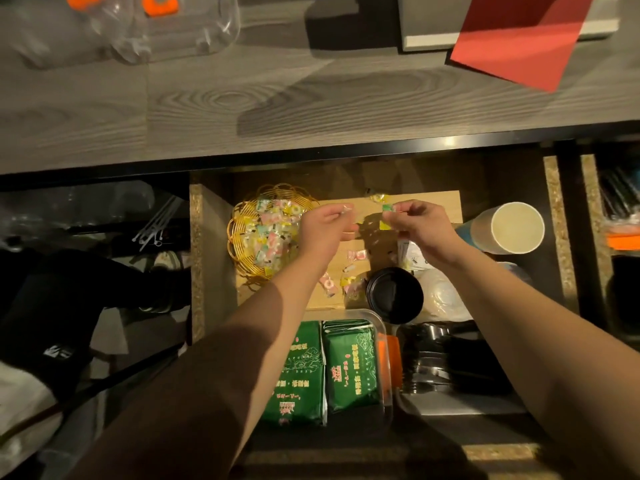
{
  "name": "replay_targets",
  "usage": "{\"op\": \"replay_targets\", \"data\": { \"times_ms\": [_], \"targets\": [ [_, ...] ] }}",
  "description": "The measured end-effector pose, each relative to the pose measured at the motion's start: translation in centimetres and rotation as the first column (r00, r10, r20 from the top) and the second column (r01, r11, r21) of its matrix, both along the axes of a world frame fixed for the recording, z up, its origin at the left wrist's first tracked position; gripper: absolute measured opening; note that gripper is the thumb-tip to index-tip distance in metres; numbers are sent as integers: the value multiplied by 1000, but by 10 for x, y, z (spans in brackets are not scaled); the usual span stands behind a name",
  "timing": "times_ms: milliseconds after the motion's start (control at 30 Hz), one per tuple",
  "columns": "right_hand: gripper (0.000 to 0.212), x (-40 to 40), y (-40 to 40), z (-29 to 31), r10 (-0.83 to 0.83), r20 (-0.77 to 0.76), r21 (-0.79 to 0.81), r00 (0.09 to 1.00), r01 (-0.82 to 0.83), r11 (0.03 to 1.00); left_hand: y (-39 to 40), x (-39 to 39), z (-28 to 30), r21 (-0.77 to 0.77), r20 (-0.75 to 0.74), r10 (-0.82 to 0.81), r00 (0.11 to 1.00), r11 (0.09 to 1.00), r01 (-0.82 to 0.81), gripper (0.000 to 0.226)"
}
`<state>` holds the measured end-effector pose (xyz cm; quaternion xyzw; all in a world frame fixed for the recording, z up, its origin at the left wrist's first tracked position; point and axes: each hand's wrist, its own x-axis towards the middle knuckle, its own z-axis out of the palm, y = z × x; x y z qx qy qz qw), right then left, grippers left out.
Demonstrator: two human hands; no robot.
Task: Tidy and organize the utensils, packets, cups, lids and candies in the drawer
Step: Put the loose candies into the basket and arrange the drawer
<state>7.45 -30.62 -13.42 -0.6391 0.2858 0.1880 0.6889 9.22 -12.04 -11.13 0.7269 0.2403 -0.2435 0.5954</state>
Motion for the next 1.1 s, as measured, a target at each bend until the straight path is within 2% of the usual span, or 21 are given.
{"op": "replay_targets", "data": {
  "times_ms": [133, 200, 400, 467, 600, 633, 700, 767, 800, 867, 933, 1000, 1033, 1100],
  "targets": [
    [16, -2, 35, 12, 57, -14, 47, 998, -56, 997, 43, -6, 1, 13, 28, 81, 996, 997, -81, 28],
    [20, 2, 58, 18, 90, 26, 42, 996, -92, 995, 61, -11, -1, 48, 50, 125, 991, 991, -127, 29],
    [24, 17, 118, 26, 322, 76, -32, 944, -320, 947, 97, -17, 5, 169, 172, 63, 983, 981, -93, 23],
    [19, 19, 119, 27, 319, 96, -95, 943, -311, 946, 103, -18, 4, 211, 194, 58, 979, 972, -99, 24],
    [9, 23, 88, 19, 203, 83, -264, 976, -175, 948, 100, -22, 5, 242, 217, 26, 976, 967, -80, 22],
    [12, 24, 77, 16, 172, 73, -293, 982, -144, 945, 94, -24, 6, 234, 227, -15, 974, 971, -40, 23],
    [32, 27, 54, 6, 134, 53, -357, 990, -106, 928, 74, -26, 7, 211, 229, -116, 967, 975, 67, 31],
    [52, 28, 42, 0, 135, 52, -423, 990, -100, 900, 56, -29, 7, 178, 205, -214, 955, 968, 178, 41],
    [55, 30, 38, -2, 144, 51, -459, 988, -105, 882, 44, -30, 4, 168, 196, -268, 943, 957, 237, 43],
    [51, 33, 31, -11, 240, 35, -583, 970, -175, 793, 23, -31, -7, 208, 199, -387, 900, 915, 347, 43],
    [46, 36, 25, -21, 429, -73, -751, 900, -333, 571, 7, -31, -20, 292, 170, -511, 843, 843, 452, 43],
    [47, 41, 20, -25, 558, -196, -826, 807, -442, 350, -4, -29, -32, 389, 106, -627, 771, 740, 548, 45],
    [47, 44, 18, -27, 594, -237, -834, 769, -475, 281, -8, -28, -37, 436, 81, -671, 737, 688, 579, 46],
    [45, 50, 16, -29, 640, -280, -834, 716, -511, 208, -13, -26, -44, 521, 63, -735, 675, 601, 606, 46]
  ]
}}
